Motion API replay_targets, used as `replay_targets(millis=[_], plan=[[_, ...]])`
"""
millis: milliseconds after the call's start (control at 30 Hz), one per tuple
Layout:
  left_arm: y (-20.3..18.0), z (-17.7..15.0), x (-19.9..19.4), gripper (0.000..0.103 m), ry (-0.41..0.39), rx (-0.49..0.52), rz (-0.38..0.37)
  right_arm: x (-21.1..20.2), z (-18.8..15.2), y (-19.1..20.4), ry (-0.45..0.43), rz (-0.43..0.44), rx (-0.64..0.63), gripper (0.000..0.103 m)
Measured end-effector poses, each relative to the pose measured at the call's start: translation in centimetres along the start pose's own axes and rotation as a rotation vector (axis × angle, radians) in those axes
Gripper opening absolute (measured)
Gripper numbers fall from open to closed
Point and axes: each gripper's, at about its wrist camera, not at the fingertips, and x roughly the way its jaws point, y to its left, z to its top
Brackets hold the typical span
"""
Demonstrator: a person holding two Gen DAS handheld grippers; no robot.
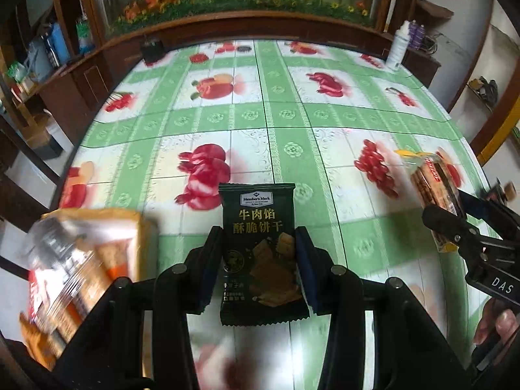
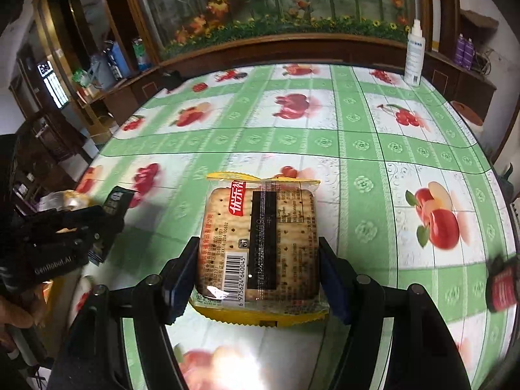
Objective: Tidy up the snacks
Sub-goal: 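Carry the green bag and square pack into the tray and release both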
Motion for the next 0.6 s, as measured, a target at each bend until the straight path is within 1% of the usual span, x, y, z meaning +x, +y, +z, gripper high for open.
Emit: replay_targets(millis=[100,233,400,600], plan=[[-0.1,-1.6,-2.1,0.046,-0.031,0.012,-0.002,-1.5,-0.9,1.4,-0.028,0.02,-0.007,0.068],[0.4,-3.8,-4.3,0.046,-0.074,0.016,0.024,-2.9,-1.9,3.3,-0.049,0.046,-0.028,0.068],[1.4,-6.5,-6.5,0.046,-0.11,0.017,0.053,-3.5,-3.0,5.9,-0.051,0.08,-0.067,0.068],[3.8,-9.0,-8.6,0.046,-0.139,-0.012,0.085,-3.8,-3.6,9.4,-0.054,0.122,-0.122,0.068]])
